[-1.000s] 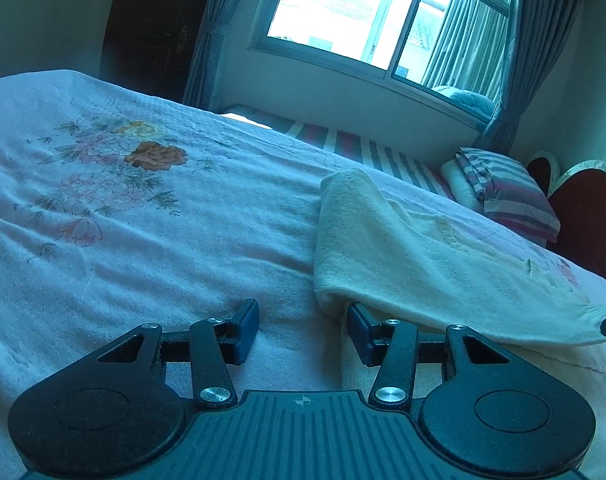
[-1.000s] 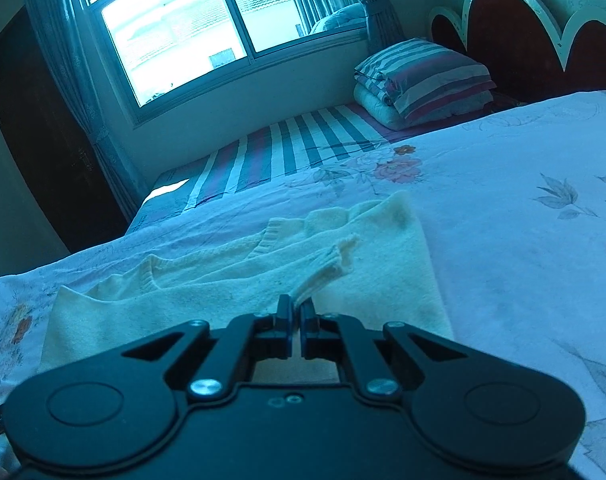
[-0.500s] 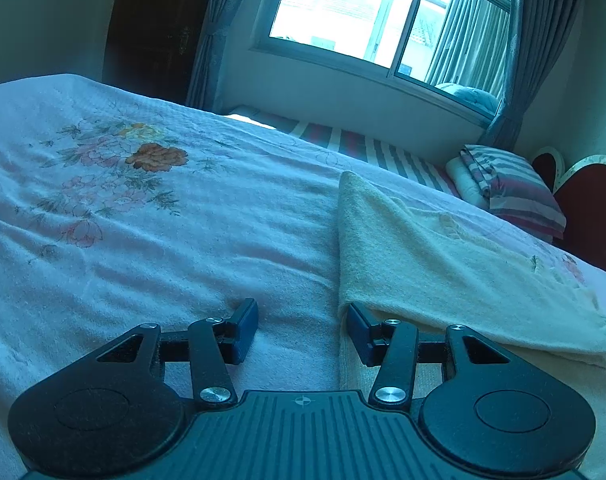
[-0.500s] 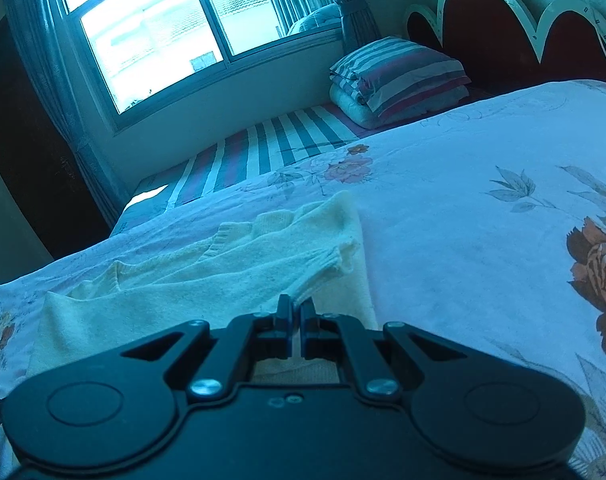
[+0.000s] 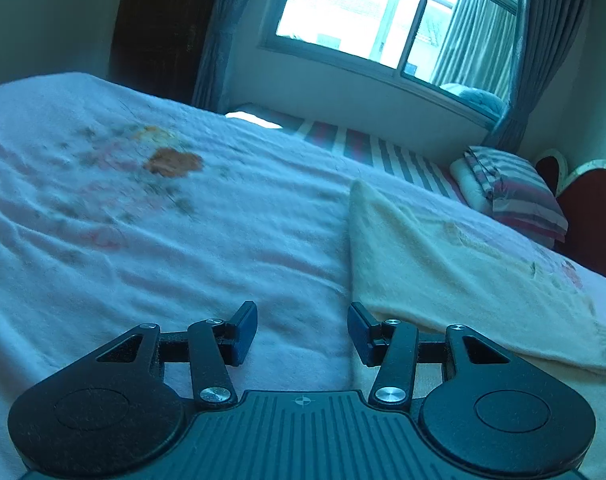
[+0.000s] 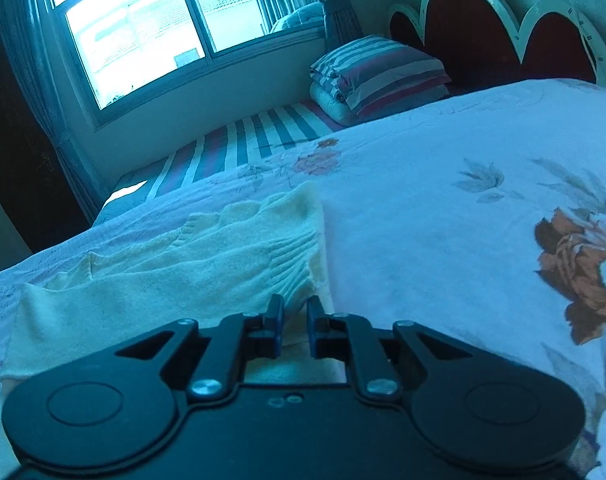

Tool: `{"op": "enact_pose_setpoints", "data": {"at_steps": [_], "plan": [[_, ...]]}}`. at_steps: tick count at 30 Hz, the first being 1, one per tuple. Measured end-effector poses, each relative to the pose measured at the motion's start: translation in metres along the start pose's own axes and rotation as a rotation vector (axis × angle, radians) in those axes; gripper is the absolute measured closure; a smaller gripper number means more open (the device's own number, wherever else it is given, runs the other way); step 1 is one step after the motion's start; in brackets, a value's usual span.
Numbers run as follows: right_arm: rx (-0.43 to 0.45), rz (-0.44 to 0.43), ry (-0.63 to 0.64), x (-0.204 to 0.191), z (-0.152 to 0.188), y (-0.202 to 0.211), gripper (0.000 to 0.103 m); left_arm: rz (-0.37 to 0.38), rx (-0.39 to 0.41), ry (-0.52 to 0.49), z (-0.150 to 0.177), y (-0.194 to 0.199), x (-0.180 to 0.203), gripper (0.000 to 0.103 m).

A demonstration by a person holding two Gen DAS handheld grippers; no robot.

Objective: Fold small clothes

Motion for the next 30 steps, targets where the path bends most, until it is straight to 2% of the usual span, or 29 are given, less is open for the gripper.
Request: {"op": "enact_pose_setpoints", "data": {"at_steps": [2,5,7,11,13,16,21,24,27,30], "plan": [[0.041,0.0,0.016,0.002,-0.009,0.008,0.088,0.032,0.042,-0.04,-0.017,0.009,0.006,0.053],[0.056,-0.027,0.054,-0.009,-0.022,0.003,0.089,0.159,0.023,-0.096,-0.033,-0.008,0.035,0.053],[0.05,-0.044,0.099,-0.023,-0.024,-0.005,0.089,0.213,0.009,-0.136,-0.036,-0.028,0.057,0.053],[0.014,-0.056,0.184,-0.05,-0.015,-0.026,0.089,0.252,-0.022,-0.182,-0.043,-0.07,0.083,0.053],[0.002,-0.054,0.2,-0.058,-0.011,-0.036,0.089,0.25,-0.054,-0.196,-0.044,-0.089,0.087,0.053],[0.004,-0.039,0.221,-0.059,-0.006,-0.046,0.091,0.198,-0.085,-0.211,-0.04,-0.109,0.08,0.053],[0.024,0.011,0.195,-0.038,-0.012,-0.054,0.096,0.177,-0.075,-0.206,-0.04,-0.114,0.053,0.053],[0.025,0.03,0.176,-0.029,-0.017,-0.055,0.096,0.094,-0.066,-0.216,-0.049,-0.113,0.042,0.053],[0.068,0.01,0.186,-0.036,-0.022,-0.045,0.084,0.1,-0.022,-0.189,-0.062,-0.107,0.035,0.053],[0.065,-0.017,0.211,-0.046,-0.022,-0.046,0.085,0.113,-0.029,-0.208,-0.065,-0.112,0.039,0.053]]}}
Point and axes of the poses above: each gripper's, at about its wrist camera, not at the fingertips, and y roughly against the way its jaws point, x to its right, z to its underside, the point moved 5 cm from there along -y, roughly the way its jaws point, and after that the axes turned 12 degrees about z, right-handed, at the moved point
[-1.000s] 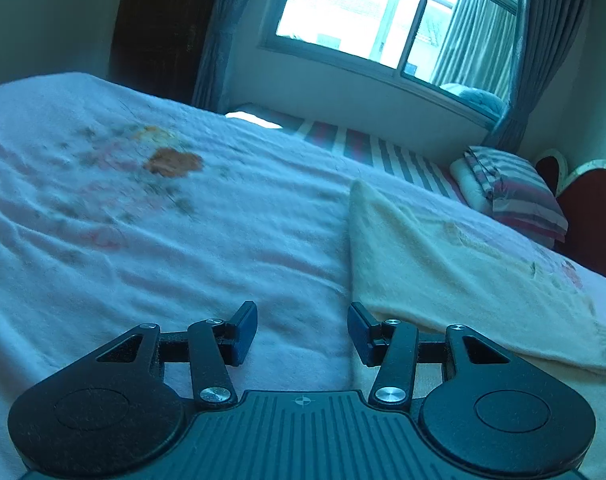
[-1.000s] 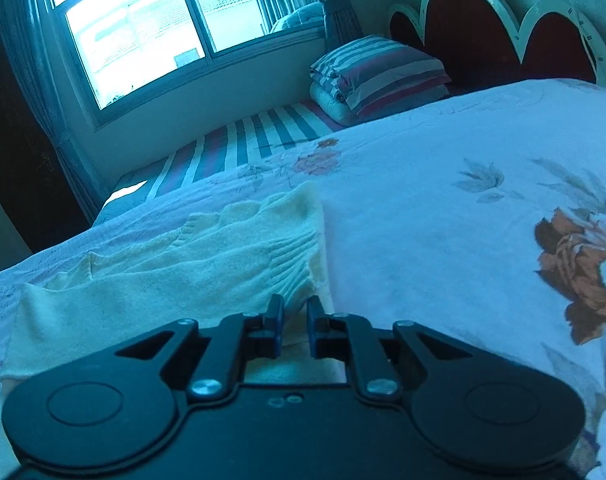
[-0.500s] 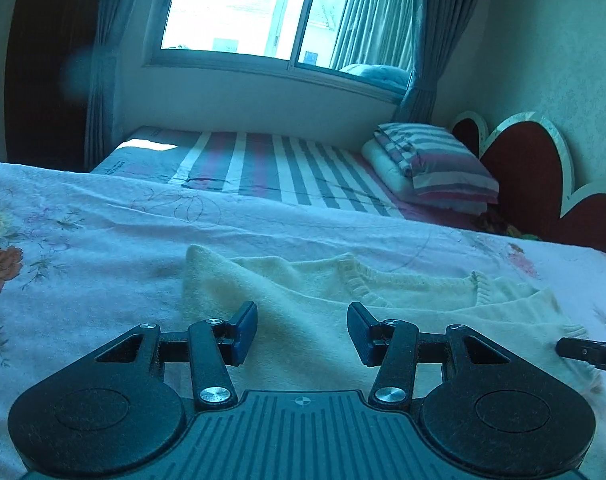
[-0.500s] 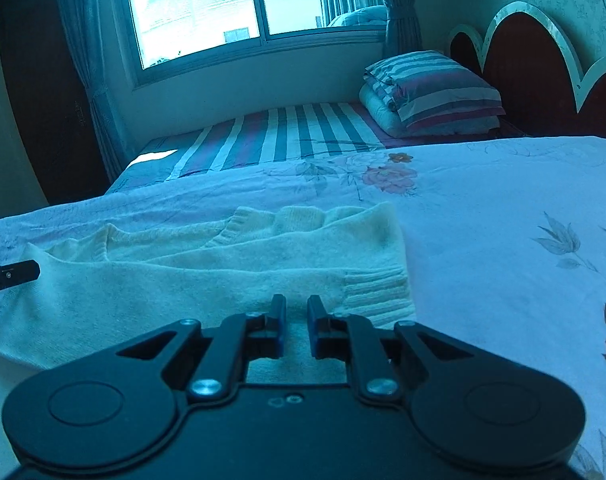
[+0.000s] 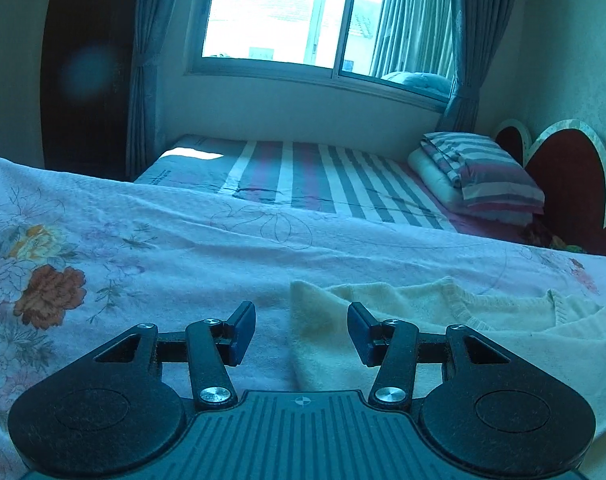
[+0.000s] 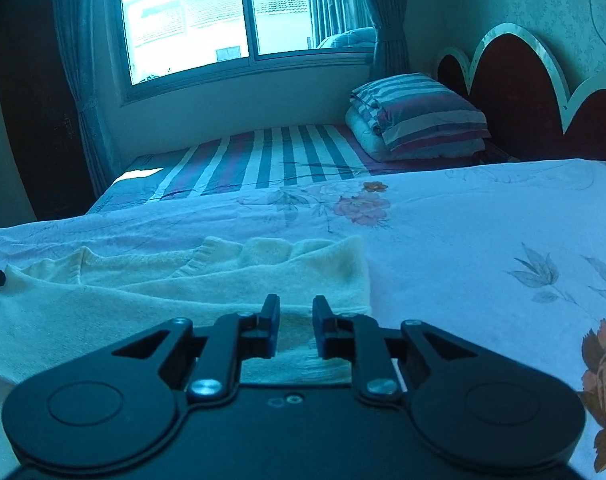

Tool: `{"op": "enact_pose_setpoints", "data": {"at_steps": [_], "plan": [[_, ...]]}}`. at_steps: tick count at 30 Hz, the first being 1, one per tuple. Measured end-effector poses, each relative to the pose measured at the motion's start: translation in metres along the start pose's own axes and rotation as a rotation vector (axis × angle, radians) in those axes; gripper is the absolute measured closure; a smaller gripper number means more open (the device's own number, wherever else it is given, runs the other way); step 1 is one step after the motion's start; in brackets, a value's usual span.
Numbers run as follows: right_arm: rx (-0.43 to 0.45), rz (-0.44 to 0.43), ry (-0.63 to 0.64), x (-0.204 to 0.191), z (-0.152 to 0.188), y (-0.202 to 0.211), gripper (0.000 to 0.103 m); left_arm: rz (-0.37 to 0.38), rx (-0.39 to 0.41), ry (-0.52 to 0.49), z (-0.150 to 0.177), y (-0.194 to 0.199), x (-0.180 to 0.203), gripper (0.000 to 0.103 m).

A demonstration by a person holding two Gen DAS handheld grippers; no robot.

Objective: Fold small clothes

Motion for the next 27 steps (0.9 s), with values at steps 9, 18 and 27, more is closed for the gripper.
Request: {"op": "enact_pose_setpoints", "data": {"at_steps": [9,18,27], "plan": [[-0.04,0.027,0.039,-0.002,0.004,-0.013,0.087,-0.075,-0.097,-0.025,-0.001,-0.033,0.001,0.052],[-0.023,0.011,-0.003,-0.002,-0.002,0.002,0.083,-0.044,-0.048,0.014,-0.008,0.001,0.012,0.052],[-0.059,-0.115,0.128,-0.058,0.015,0.011,0.086,0.094,-0.091,-0.036,0.034,0.014,0.072,0.052]]}}
Point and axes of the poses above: each gripper's, at about its wrist camera, not at the fingertips, and y roughly against the way its jaws point, x to its right, z to its underside, the point moved 5 cm from there along -y, roughly the way its jaws point, and after that the axes turned 12 degrees about z, right-handed, at the moved point
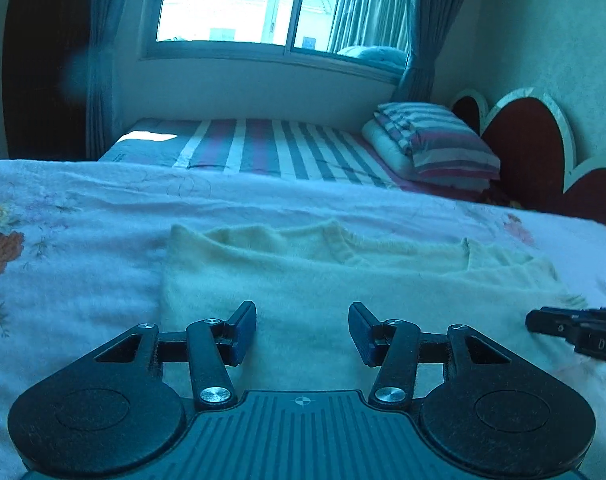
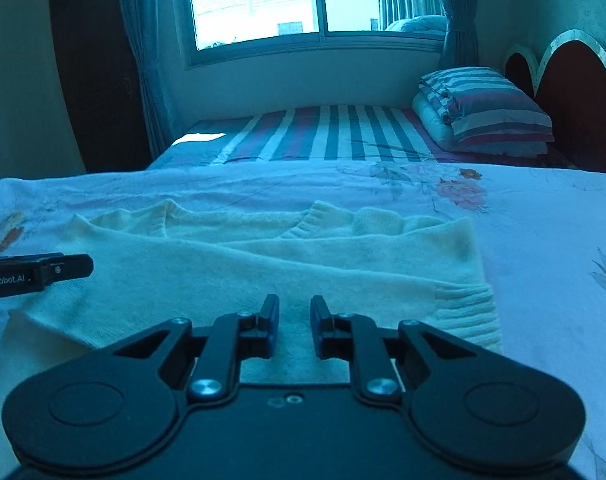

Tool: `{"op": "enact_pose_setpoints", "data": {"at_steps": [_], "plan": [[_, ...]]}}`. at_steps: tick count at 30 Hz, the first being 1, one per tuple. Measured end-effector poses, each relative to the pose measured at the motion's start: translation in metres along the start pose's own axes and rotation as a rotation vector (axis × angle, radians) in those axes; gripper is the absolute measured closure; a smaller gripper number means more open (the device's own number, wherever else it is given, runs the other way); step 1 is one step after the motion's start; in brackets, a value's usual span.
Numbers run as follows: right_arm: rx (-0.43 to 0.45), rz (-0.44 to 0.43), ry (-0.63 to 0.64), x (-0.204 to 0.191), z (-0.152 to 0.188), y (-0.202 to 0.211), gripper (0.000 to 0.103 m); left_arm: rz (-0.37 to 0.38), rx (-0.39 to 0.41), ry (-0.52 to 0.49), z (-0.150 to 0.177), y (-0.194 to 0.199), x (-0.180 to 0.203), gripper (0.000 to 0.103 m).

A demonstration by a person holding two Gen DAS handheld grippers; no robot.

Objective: Fold small clothes

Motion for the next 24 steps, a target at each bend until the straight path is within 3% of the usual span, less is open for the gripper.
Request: {"op": "enact_pose_setpoints", "data": {"at_steps": [5,10,12,14,18,20,24], "plan": [[-0.02,0.107,-0.092,0.043,0.007,0.0,0.087,-0.019,0.002,-0.044,0.011,0.013,-0.006,0.052],[-0.014,0.088,-0.094,0.048,0.009,0.01,0.084,-0.023,0.007,-0.027,0.011,0.015,-0.008,0.052],[-0.028,0.085,-0.083,0.048,0.009,0.01,0.083,-0.014,0.011,-0.028,0.012,0.015,-0.009,0.046],[-0.055,0.083,-0.065,0.048,0.011,0.006,0.082,0.003,0.006,-0.05,0.013,0.013,-0.006,0.038],[-0.065,0.059,-0.044,0.048,0.006,0.011,0.078,-0.035,-0.039,-0.126,0.011,0.011,0.003,0.036],[-0.046,0.037,-0.054,0.05,0.004,0.02,0.073,-0.046,-0.047,-0.128,0.007,0.021,0.01,0.036],[-0.033,0.011,-0.051,0.055,0.006,0.042,0.074,-0.064,-0.043,-0.093,0.012,0.049,0.015,0.035]]}}
Point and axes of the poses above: each gripper's, at about its wrist camera, not at the fingertips, and y roughly against the way its jaws point, x to its right, z to its underside, the point moved 5 cm from there along -y, roughly the way its jaws point, and after that the axes turned 12 degrees about z, right-handed, at the moved point
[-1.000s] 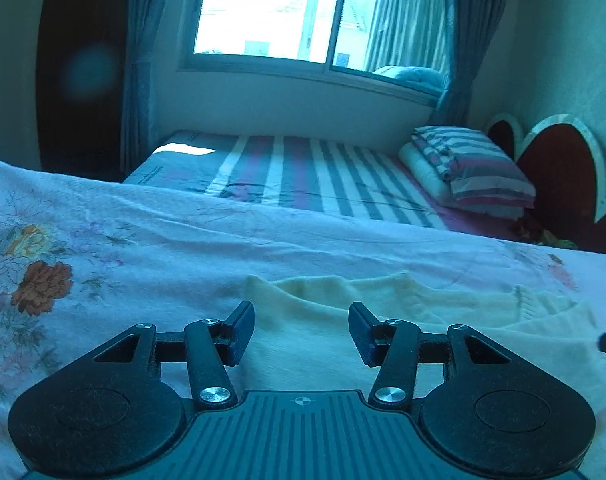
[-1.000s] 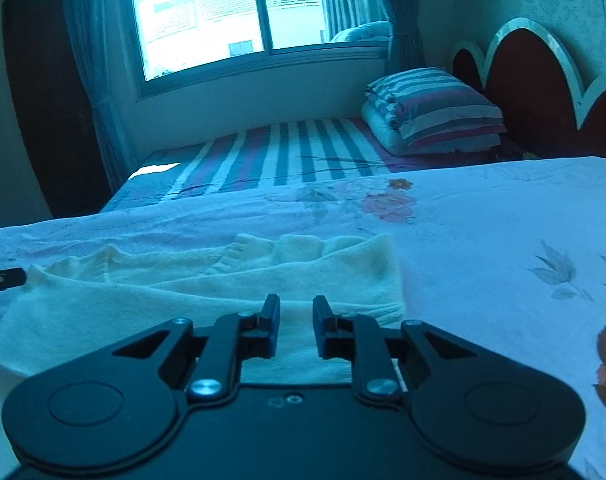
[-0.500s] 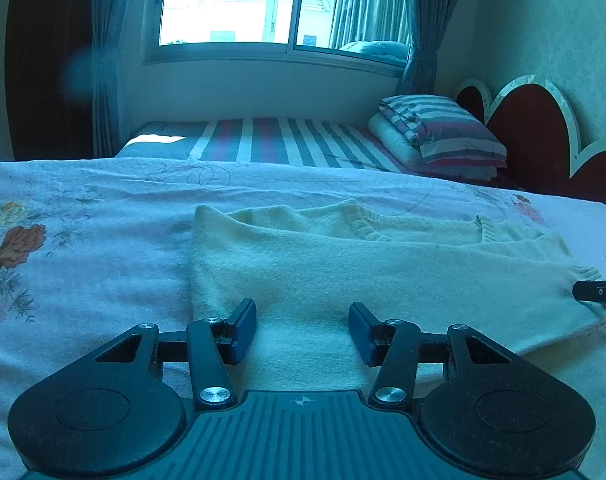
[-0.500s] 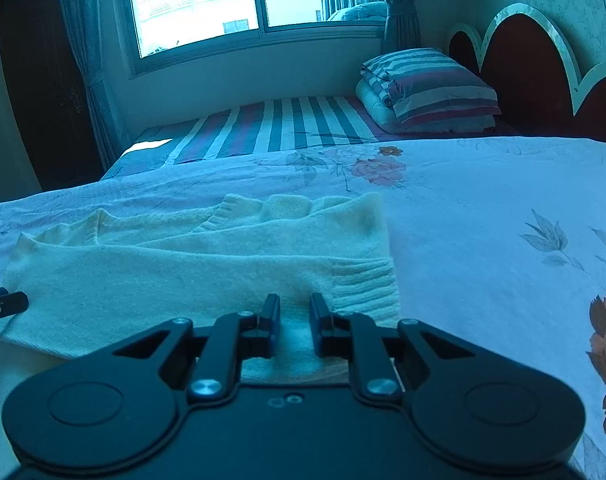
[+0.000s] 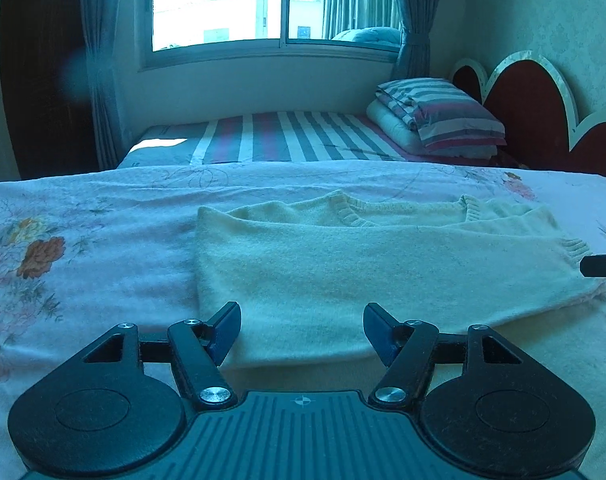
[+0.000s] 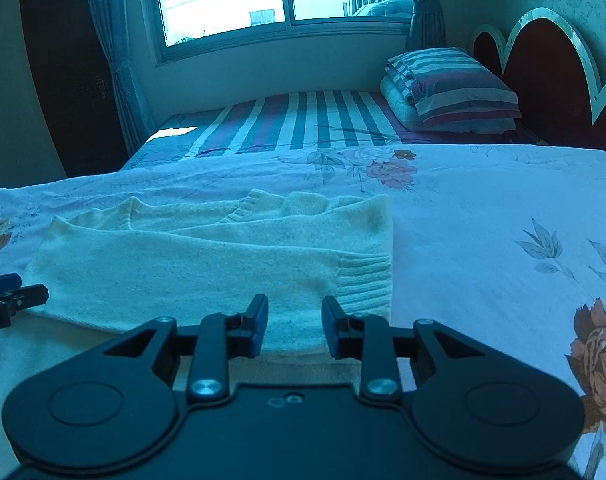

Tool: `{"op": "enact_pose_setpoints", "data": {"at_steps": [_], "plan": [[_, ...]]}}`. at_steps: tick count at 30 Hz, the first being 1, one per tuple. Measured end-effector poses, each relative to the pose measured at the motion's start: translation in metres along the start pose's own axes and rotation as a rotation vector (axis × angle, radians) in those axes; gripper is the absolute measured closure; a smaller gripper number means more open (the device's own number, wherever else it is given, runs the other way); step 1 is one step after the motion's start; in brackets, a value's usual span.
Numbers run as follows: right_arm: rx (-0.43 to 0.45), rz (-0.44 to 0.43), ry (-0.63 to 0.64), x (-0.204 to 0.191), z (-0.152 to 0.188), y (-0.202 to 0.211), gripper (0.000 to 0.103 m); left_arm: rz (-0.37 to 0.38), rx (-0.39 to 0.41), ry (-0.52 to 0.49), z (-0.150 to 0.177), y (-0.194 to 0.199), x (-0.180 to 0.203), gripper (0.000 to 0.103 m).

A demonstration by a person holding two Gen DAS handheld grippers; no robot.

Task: Fold small clothes
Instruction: 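Roll both grippers down to the sweater's side edge and close on it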

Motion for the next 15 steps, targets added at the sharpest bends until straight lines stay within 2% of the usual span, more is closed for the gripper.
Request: {"op": "enact_pose_setpoints", "data": {"at_steps": [6,8,12,13,15], "plan": [[0.005,-0.06,-0.003,0.015,0.013,0.041,0.073,-0.011,-0.015,0.054,0.035,0.06,0.008,0.035],[-0.005,-0.079,0.001,0.025,0.024,0.057,0.073,-0.012,-0.023,0.083,0.058,0.086,0.008,0.035],[-0.032,-0.09,-0.002,0.052,0.059,0.09,0.072,-0.074,-0.087,0.145,0.128,0.133,-0.003,0.035],[-0.048,-0.085,-0.012,0.059,0.07,0.096,0.072,-0.071,-0.052,0.138,0.143,0.149,-0.002,0.036],[-0.086,-0.085,-0.039,0.072,0.094,0.111,0.07,-0.065,-0.044,0.139,0.163,0.172,0.0,0.036]]}}
Point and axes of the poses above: each gripper's, at about its wrist camera, not at the fingertips, and y roughly against the way its jaws point, x to its right, z to its underside, the point moved 5 cm from there along -y, roughly the way its jaws point, and after that the axes turned 12 degrees about z, right-handed, at the moved point
